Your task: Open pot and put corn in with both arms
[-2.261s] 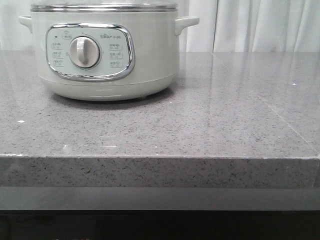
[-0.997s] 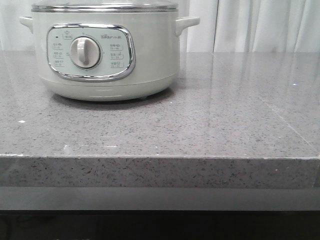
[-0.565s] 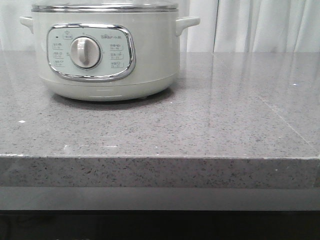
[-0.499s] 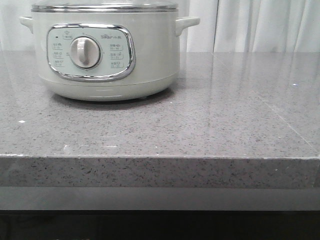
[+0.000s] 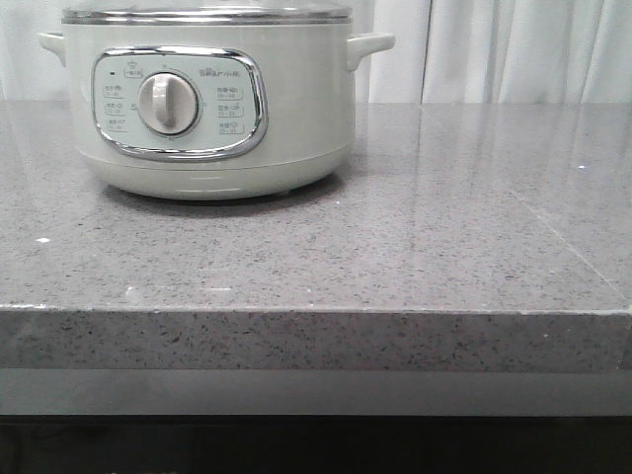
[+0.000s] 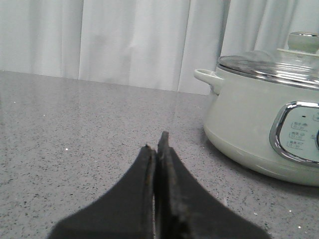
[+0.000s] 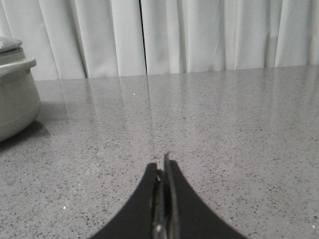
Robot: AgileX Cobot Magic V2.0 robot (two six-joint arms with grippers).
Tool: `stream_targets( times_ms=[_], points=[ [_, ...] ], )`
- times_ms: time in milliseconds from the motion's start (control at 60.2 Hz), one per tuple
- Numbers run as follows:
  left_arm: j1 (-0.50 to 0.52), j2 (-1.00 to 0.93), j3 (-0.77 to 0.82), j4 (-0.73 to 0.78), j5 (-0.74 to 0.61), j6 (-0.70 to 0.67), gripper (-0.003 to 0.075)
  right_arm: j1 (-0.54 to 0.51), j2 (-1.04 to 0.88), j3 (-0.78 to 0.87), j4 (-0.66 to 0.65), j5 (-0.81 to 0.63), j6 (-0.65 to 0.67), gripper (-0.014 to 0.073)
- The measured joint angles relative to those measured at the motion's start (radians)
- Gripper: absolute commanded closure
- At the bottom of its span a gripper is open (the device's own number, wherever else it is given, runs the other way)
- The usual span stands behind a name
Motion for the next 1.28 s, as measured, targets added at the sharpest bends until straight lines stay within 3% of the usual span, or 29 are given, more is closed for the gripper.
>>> stream_targets(
  times_ms=[598,1280],
  points=[
    [0.000,0.000,0.000,0.000,0.000,0.000,0.0741,0.000,0.000,0.000,0.050,0.005,-0.101,0.0662],
    [0.000,0.000,0.000,0.000,0.000,0.000,0.0741,0.000,0.000,0.000,0.057,0.005,-0.108,0.0662]
  ],
)
